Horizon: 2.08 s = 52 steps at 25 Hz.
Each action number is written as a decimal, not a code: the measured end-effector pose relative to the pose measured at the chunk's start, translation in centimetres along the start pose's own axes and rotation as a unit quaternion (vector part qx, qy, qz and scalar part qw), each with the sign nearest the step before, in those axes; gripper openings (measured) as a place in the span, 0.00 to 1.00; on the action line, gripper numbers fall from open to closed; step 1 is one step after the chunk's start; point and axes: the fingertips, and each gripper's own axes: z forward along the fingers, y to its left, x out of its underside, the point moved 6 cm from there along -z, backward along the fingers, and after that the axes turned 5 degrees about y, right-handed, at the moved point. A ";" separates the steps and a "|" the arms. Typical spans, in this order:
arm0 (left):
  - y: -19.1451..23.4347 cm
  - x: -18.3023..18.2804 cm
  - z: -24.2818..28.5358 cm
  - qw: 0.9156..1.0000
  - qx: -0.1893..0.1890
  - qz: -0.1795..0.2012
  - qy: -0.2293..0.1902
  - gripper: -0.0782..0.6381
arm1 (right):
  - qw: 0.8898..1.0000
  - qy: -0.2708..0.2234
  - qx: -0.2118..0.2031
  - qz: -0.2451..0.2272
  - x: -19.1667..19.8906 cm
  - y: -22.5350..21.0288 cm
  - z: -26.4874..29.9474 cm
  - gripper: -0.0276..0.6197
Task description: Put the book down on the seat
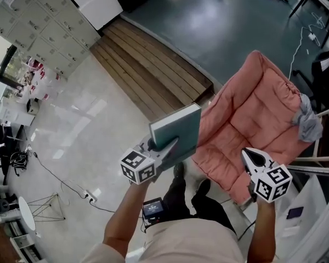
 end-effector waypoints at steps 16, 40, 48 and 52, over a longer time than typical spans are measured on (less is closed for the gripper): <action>4.6 6.1 11.0 0.993 0.067 -0.052 0.084 0.32 | 0.998 0.033 0.037 0.047 3.0 -2.2 3.8 0.03; 8.8 13.8 25.4 0.973 0.108 -0.067 0.191 0.32 | 0.988 0.079 0.063 0.117 8.5 -8.2 8.0 0.03; 10.5 17.2 28.4 0.966 0.110 -0.068 0.224 0.32 | 0.985 0.088 0.062 0.134 10.7 -9.1 9.8 0.03; 10.9 18.6 29.4 0.962 0.111 -0.062 0.240 0.33 | 0.984 0.093 0.061 0.141 11.8 -9.1 10.4 0.03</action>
